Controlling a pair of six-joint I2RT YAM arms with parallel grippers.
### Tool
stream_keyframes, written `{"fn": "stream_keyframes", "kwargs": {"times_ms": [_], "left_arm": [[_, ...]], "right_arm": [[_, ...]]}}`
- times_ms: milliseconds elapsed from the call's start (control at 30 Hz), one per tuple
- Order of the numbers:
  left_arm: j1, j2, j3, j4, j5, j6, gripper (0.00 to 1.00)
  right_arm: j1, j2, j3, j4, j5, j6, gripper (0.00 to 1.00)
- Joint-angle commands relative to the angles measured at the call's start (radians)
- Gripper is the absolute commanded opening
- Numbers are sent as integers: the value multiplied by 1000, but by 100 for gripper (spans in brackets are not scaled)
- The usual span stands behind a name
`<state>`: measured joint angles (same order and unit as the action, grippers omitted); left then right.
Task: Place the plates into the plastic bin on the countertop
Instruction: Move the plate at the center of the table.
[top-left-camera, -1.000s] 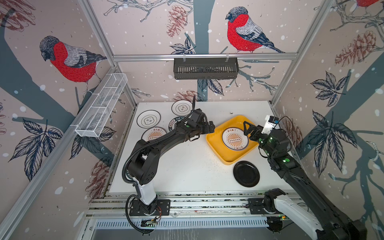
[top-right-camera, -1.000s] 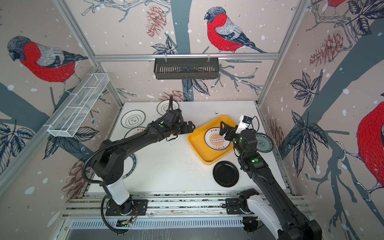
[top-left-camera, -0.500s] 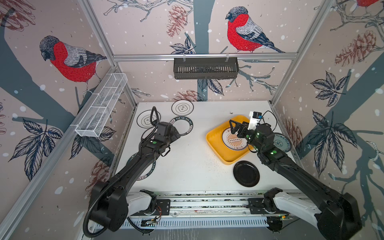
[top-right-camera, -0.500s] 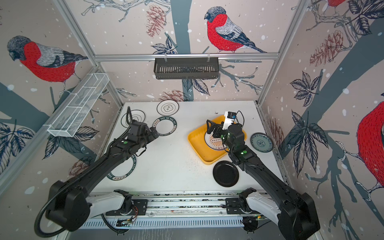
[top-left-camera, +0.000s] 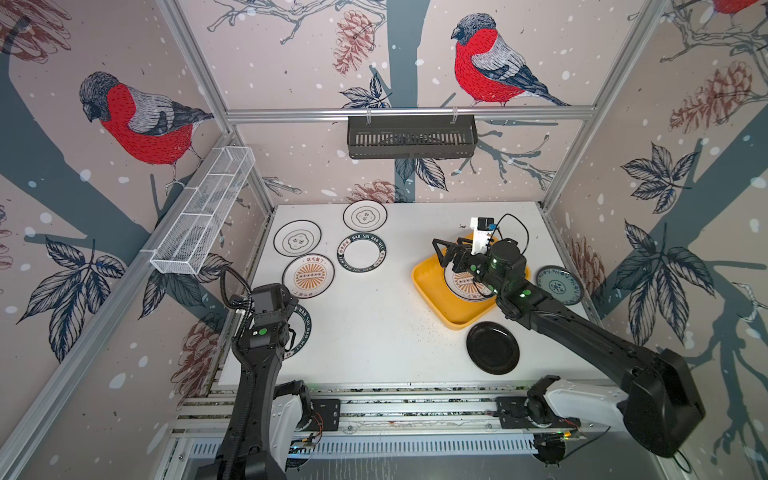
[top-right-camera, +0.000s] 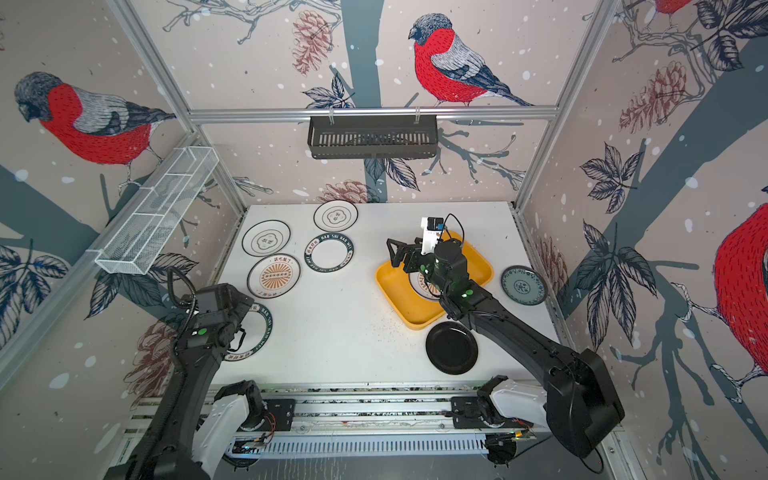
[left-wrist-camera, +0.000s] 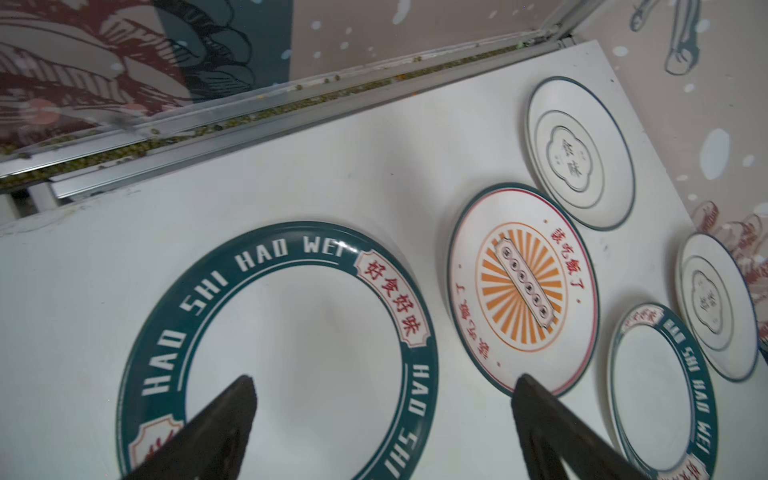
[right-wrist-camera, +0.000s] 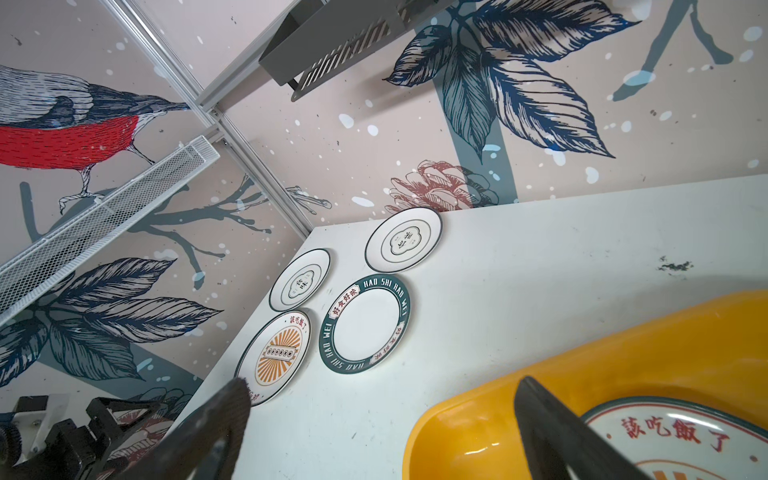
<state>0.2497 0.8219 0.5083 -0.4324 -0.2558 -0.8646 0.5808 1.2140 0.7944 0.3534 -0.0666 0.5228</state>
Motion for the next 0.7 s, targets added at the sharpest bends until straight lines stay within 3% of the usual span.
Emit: {"fn": "stream_keyframes", "kwargs": {"times_ms": [0,267,433,667], "left_arm": [[75,36,-22,91,23,-3,96],[279,164,-36,217,59,27,96],[386,154,-80,248,85,27,96],[422,170,-149,322,149,17,96]], "right_arm": [[6,4,15,24,-19,-10,100],[11,10,26,10,-15,-7,100],[13,32,46,0,-10,-7,100],[13,79,83,-7,-43,-9,100]]}}
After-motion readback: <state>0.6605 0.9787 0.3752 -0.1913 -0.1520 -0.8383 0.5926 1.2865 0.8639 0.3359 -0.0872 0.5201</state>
